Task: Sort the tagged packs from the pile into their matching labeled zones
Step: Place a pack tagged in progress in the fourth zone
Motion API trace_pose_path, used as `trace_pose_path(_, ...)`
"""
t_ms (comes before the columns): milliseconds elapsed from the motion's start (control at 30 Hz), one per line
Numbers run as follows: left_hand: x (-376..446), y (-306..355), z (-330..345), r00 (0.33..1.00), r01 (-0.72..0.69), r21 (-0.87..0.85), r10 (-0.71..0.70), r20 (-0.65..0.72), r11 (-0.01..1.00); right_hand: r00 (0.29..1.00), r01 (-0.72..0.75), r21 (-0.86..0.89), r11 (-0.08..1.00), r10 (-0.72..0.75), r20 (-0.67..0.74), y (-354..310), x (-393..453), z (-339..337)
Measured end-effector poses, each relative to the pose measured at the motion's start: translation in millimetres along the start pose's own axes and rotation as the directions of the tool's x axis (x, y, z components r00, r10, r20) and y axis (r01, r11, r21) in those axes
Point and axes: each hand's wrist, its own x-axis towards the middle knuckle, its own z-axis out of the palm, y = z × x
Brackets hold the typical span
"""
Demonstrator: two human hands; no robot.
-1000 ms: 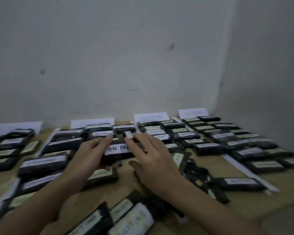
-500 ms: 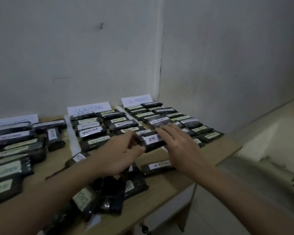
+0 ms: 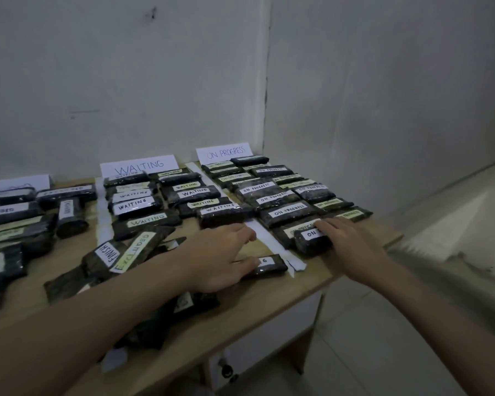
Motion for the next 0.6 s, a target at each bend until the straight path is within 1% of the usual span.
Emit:
trace_pose_path(167, -7.9, -8.6, -3.2, 1.0, 0.023, -0.031, -0.024, -0.017, 0.999, 0.999, 0.0, -0.046, 0.999, 0.002, 0.05, 1.6, -3.4, -4.6)
trace_pose_path(233, -13.0, -13.3, -5.1, 0.999, 0.031, -0.037, -0.032, -0.031, 0.999, 0.997, -0.024, -0.059, 0.998, 0.028, 0.065, -1.7, -5.5, -6.5)
trace_pose_path(333, -21.3, -21.6, -7.5, 0.997, 0.034, -0.052, -0.038, -0.067, 0.998, 1.0, -0.023, -0.026, 0.999, 0.023, 0.015, -14.5, -6.8, -11.4)
trace_pose_path(400, -27.8, -28.1, -9.4, 0.996, 0.036, -0.071, -0.042, -0.084, 0.997, 0.992, 0.104, 0.1, 0.99, -0.095, -0.084, -29.4, -5.9, -12.7)
trace_pose_path(433, -31.5, -31.6, -10.4, 0.995, 0.041, -0.08, -0.048, -0.084, 0.996, 0.974, 0.2, 0.192, 0.961, -0.172, -0.149, -38.3, -6.0, -14.4)
trace_pose_path(467, -35.3, -34.7, -11.2, 0.995, 0.045, -0.09, -0.053, -0.082, 0.995, 0.955, 0.276, 0.265, 0.924, -0.233, -0.183, -49.4, -7.3, -17.1)
trace_pose_path(533, -42.4, -39.8, -13.7, 0.995, 0.046, -0.105, -0.055, -0.085, 0.993, 0.944, 0.328, 0.335, 0.883, -0.296, -0.144, -72.0, -9.6, -24.4)
trace_pose_path(600, -50.2, -43.8, -16.9, 0.993, 0.055, -0.106, -0.065, -0.095, 0.993, 0.939, 0.324, 0.364, 0.873, -0.344, -0.012, -88.6, -7.5, -25.4)
